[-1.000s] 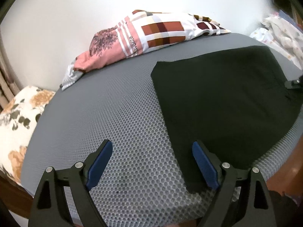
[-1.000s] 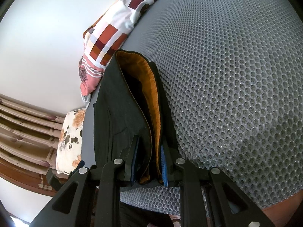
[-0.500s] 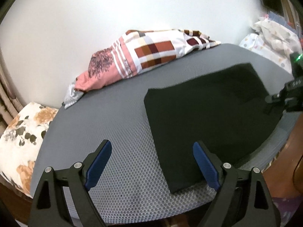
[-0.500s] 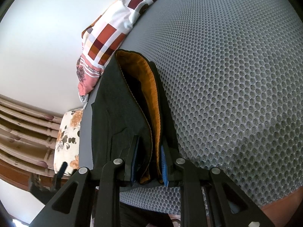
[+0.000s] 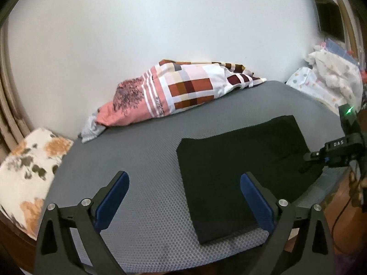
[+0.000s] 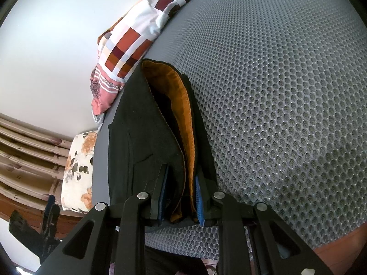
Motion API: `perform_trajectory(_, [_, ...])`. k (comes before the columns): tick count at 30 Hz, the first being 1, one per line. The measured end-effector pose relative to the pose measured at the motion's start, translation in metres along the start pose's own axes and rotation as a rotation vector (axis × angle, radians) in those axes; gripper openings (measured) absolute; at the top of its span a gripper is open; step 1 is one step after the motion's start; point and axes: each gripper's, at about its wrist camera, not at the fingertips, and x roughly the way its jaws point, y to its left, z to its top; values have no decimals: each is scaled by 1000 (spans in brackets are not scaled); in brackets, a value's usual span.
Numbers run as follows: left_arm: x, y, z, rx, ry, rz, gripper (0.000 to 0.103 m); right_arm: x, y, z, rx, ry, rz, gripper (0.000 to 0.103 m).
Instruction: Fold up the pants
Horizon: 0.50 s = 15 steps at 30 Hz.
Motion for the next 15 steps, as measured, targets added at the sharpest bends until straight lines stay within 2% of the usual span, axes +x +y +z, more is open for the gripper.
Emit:
perform_trajectory(5, [9,9,-9,-28,7,-43,97,1,9,2,-48,-2,-54,17])
perform_trajectory(9, [10,15,-17,-46,23,-43,97,1,18,3,-97,-2,-107,20])
perform_trajectory(11, [10,19,-21,-58,30,-36,97,0,25,3,-128,-1,-142,28])
perform_trajectory(14, [7,28,-27,-80,36,-27,97,-3,48,-2,-235,-21,-256,62])
perform_trajectory(15, [6,29,-28,-82,37,-21,97,-7,63,-7,-302,-59,-365,71])
